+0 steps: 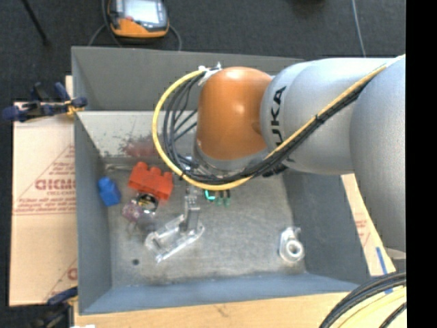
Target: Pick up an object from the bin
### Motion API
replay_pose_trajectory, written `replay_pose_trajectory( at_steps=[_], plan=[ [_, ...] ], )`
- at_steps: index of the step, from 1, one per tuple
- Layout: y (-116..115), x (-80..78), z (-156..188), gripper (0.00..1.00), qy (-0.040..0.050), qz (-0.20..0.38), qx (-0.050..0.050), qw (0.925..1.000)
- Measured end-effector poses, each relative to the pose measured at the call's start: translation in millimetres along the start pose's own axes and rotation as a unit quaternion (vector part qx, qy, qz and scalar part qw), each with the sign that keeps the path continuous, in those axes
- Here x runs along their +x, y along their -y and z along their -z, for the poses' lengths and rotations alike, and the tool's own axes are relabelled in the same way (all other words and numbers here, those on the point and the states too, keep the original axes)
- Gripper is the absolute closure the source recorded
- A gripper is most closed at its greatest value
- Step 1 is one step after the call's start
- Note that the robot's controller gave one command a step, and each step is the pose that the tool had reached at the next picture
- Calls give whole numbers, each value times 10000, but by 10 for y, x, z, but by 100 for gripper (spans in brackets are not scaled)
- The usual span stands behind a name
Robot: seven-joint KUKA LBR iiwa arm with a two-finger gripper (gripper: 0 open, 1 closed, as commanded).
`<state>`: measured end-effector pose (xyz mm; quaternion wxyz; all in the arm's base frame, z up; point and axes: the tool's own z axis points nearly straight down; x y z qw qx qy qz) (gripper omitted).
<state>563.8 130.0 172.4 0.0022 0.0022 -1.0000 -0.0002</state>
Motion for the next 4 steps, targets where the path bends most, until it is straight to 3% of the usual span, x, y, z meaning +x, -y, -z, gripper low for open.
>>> replay_pose_trajectory(
  at_steps=[1,2,3,4],
  plan=[
    [-32,716,-938,0,4,-831,1,9965],
    [-31,688,-906,100,34,-853,-9,9963],
    [34,566,-1021,100,11,-1003,-16,9950],
    [232,716,1731,100,67,-761,-9,9971]
  ],
)
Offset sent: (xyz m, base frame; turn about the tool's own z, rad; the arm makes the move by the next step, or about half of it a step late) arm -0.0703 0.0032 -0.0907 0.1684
